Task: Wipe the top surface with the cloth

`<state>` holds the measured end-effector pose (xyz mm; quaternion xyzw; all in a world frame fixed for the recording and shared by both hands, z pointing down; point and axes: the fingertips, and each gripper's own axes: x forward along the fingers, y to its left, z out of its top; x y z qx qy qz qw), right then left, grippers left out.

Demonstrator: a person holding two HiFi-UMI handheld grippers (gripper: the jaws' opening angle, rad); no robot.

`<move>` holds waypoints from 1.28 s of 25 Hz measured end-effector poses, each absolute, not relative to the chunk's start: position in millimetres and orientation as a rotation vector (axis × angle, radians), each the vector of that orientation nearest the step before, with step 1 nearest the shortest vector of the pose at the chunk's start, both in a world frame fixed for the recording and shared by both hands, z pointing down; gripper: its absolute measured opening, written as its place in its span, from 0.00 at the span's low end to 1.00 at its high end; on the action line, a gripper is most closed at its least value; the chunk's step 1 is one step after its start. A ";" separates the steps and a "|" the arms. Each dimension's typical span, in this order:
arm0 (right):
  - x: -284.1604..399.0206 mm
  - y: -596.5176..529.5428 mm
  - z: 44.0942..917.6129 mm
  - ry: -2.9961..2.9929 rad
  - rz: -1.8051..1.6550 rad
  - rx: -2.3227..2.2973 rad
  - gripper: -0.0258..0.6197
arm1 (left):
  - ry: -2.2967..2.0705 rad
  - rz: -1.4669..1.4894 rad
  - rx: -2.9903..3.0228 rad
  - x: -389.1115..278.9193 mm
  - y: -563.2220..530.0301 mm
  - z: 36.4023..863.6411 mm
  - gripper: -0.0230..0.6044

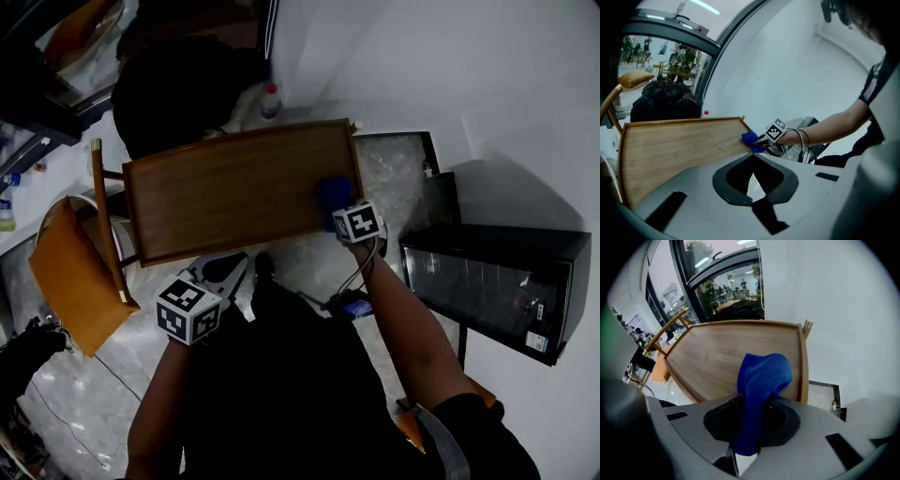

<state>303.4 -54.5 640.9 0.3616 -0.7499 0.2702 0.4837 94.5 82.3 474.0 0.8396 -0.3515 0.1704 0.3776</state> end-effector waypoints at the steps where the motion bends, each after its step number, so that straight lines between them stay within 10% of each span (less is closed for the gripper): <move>1: 308.1 -55.3 641.2 -1.816 0.659 0.892 0.16 | -0.897 0.436 2.147 95.5 82.6 474.2 0.04; 17: 296.9 -63.4 602.0 -1.975 0.725 1.013 0.16 | -0.984 0.407 2.126 66.8 100.0 463.8 0.04; 32: 136.0 16.1 264.8 -3.246 0.920 0.441 0.16 | -1.228 0.075 2.311 -25.7 110.0 361.1 0.04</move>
